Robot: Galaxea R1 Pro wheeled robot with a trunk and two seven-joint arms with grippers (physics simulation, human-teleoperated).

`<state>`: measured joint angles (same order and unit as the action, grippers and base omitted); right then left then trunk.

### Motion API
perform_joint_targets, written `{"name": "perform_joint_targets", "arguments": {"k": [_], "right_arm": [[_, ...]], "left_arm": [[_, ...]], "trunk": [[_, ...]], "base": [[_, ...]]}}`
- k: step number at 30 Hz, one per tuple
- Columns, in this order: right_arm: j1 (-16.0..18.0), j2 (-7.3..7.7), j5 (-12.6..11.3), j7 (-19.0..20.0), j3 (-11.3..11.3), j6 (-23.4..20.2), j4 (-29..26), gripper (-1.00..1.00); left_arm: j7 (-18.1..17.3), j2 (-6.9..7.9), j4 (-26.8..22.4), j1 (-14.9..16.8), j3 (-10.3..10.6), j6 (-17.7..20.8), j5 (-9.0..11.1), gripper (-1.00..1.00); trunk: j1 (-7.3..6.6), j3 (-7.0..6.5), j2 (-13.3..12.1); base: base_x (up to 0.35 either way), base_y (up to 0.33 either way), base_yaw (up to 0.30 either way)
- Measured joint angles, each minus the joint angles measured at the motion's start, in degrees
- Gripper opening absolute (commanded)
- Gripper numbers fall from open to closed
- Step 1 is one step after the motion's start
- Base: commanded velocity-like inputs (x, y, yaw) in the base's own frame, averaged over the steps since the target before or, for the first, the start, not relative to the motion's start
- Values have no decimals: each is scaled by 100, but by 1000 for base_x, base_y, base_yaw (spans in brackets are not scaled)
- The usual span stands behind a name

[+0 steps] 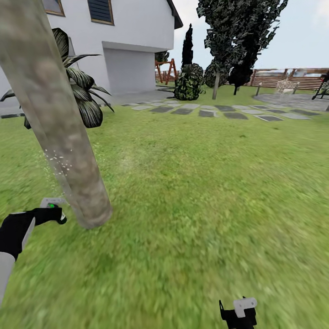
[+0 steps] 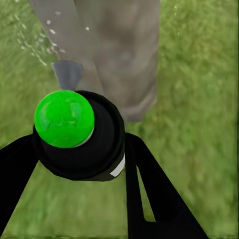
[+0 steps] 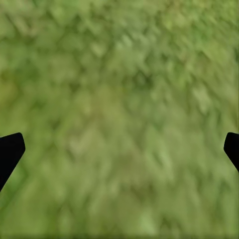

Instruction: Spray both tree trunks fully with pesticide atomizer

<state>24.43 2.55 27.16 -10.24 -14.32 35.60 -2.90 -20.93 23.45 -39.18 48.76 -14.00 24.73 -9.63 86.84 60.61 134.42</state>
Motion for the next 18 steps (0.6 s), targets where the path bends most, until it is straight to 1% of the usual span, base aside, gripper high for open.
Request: {"name": "perform_joint_targets", "arguments": {"k": [1, 2, 4, 7, 9, 12, 14, 18], "right_arm": [[0, 0, 0, 0, 0, 0, 0, 100], [0, 0, 0, -3, 0, 0, 0, 100], [0, 0, 0, 2, 0, 0, 0, 100], [0, 0, 0, 4, 0, 0, 0, 100], [0, 0, 0, 0, 0, 0, 0, 100], [0, -6, 0, -4, -1, 0, 0, 100], [0, -8, 0, -4, -1, 0, 0, 100], [0, -1, -4, -4, -1, 0, 0, 100]], "left_arm": [[-16, 10, -29, 9, 1, 109, 4, -100], [-34, 26, -199, 23, 1, 393, -3, -100], [-38, 27, -406, 7, 2, 574, -28, -100], [-46, 45, -495, -74, 6, 555, -52, -100], [-45, 43, -471, -84, 10, 546, -51, -100], [-51, 34, -441, -86, 9, 556, -19, -100], [-49, 23, -435, -86, 7, 565, -2, -100], [-18, 17, -429, -86, 6, 566, -15, -100]], "trunk": [[0, 0, 0], [0, 0, 0], [0, 0, 0], [0, 0, 0], [0, 0, 0], [0, 0, 0], [0, 0, 0], [0, 0, 0]], "base": [[0, 0, 0], [0, 0, 0], [0, 0, 0], [0, 0, 0], [0, 0, 22], [24, 0, 194], [230, 0, 215], [321, 51, 36]]}}
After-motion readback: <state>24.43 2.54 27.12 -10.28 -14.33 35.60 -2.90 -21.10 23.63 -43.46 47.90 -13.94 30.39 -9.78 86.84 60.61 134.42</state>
